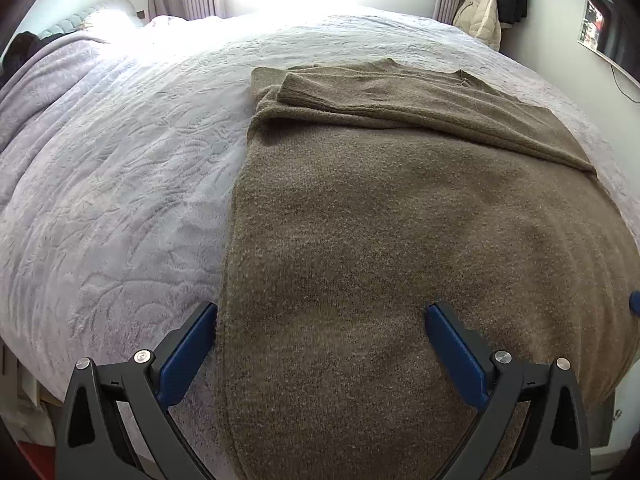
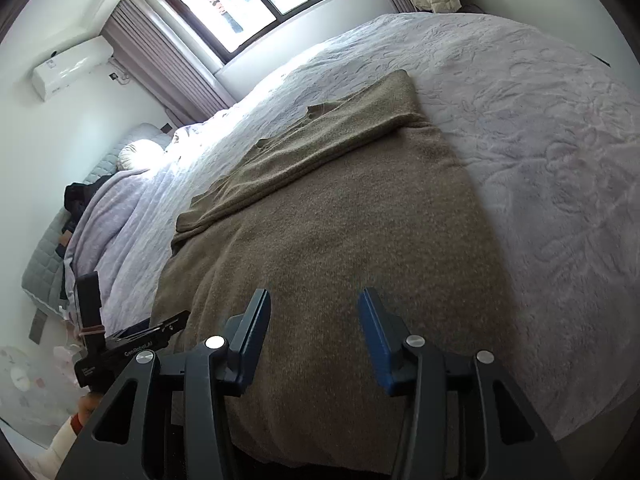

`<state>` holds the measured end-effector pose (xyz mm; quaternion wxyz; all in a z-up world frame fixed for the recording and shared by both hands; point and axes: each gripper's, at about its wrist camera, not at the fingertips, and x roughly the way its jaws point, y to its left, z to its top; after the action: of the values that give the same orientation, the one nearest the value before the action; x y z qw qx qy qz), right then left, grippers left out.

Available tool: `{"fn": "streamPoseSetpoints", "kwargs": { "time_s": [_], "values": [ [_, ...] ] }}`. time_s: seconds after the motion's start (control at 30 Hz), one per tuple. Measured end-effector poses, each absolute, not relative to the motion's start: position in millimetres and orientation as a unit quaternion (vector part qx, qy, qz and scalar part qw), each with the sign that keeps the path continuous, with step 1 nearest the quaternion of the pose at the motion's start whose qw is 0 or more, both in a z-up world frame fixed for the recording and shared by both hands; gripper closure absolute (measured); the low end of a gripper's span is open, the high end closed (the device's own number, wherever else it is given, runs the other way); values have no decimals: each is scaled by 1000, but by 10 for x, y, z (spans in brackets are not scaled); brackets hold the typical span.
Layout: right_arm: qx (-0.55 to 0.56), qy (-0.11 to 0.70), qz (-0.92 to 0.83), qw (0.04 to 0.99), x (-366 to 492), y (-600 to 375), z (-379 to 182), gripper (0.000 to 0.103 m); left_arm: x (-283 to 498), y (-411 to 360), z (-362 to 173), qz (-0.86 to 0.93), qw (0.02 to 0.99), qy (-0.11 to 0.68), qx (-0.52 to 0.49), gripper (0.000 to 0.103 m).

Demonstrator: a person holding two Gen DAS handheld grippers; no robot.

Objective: Fold small clothes
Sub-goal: 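Release the right tool and move both tools to the sweater hem, then grasp the hem with both tools and lift it toward the collar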

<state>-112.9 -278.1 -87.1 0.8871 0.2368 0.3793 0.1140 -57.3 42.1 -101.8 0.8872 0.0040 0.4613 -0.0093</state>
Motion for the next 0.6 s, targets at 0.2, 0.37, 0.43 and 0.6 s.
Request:
{"fn": "streamPoseSetpoints", "kwargs": {
  "time_s": [0.2,0.37,0.43,0.6],
  "values": [
    [268,378,121,878,-1407,-2888,-970,53,-826,519,-975,-18,895,445,-14,0],
    [291,369,130,873,-1550,-2931,-1091,53,-1058,621,-1007,-37,892,449,-17,0],
    [301,364,133,871,-1582,-2944,-1155,53,-1128,645,-1018,-49,889,455,-15,0],
    [312,360,143,868,-1667,-2924,-1265,53,-1281,734,-1068,-77,878,472,-16,0]
  ]
}}
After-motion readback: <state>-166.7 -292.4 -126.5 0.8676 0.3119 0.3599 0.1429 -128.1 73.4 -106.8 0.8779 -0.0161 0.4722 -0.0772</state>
